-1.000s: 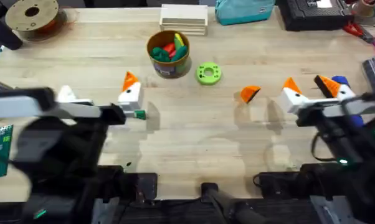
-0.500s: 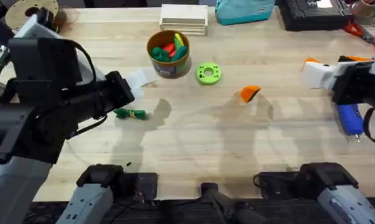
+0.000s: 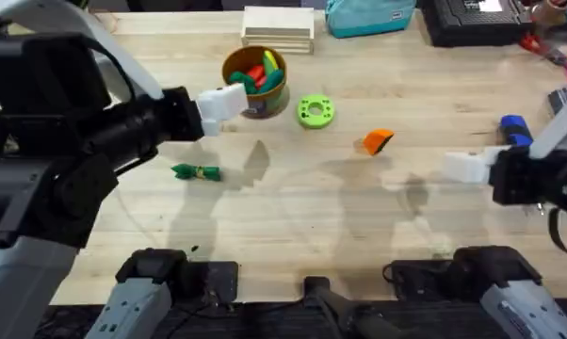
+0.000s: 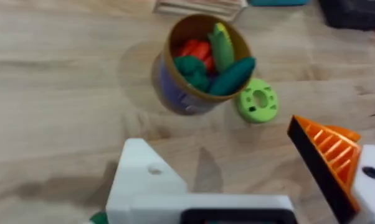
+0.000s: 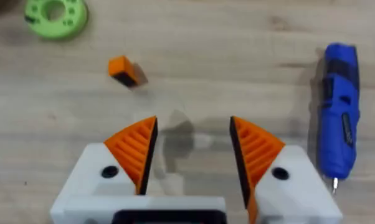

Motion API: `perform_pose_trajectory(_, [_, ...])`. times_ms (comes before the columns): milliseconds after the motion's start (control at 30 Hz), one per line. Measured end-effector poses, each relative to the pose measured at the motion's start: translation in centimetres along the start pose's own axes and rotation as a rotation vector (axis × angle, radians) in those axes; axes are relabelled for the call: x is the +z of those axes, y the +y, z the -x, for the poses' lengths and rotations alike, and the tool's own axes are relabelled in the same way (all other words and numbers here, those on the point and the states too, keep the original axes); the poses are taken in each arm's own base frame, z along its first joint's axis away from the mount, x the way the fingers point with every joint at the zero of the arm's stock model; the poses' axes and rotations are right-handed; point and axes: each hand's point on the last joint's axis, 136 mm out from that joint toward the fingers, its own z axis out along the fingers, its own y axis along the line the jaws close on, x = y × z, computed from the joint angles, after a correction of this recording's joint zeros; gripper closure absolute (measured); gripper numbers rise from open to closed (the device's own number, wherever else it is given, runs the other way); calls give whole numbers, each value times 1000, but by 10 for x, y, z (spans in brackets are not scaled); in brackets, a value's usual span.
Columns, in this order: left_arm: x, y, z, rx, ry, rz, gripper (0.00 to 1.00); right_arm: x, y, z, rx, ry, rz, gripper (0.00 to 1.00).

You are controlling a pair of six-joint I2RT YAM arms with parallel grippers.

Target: Pick up the gripper from the table and insert it into the empty holder that is missing its gripper. Then pick up a screw, insert it into the mounting hole, and use the screwdriver to tighten it. Finally, clean up the table by picking up the vegetable and placing it into the bucket.

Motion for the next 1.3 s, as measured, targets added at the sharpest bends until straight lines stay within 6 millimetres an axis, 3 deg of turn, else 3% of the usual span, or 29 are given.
perform_pose_trajectory(167, [0, -10, 0, -15, 3, -57, 15, -1, 1, -23, -2, 95, 3, 296])
perform_pose_trajectory(367, [-1, -12, -12, -143, 59, -69, 15, -1, 1, -24, -4, 96, 3, 296])
perform_pose_trajectory(433, [-1, -16, -10, -61, 50, -92, 15, -1, 1, -24, -4, 96, 3, 296])
perform_pose_trajectory(467, [0, -27, -4, 108, 20, -145, 15, -1, 1, -24, -4, 96, 3, 296])
perform_pose_trajectory(533, [2, -36, 1, 201, -11, -179, 15, -1, 1, -24, -4, 96, 3, 296])
perform_pose_trajectory(567, [2, -54, 13, 326, -99, -230, 15, -1, 1, -24, -4, 96, 3, 296])
perform_pose_trajectory(633, [-2, -65, 13, 393, -169, -265, 15, -1, 1, -24, -4, 96, 3, 296])
perform_pose_trajectory(733, [-18, -80, -14, 501, -338, -335, 15, -1, 1, -24, -4, 96, 3, 296])
perform_pose_trajectory(967, [-23, -77, -57, 526, -509, -389, 15, -1, 1, -24, -4, 96, 3, 296])
perform_pose_trajectory(1200, [-10, -67, -86, 470, -422, -388, 15, -1, 1, -24, -4, 96, 3, 297])
perform_pose_trajectory(1300, [-10, -69, -89, 465, -410, -401, 16, -1, 1, -24, -4, 96, 3, 296])
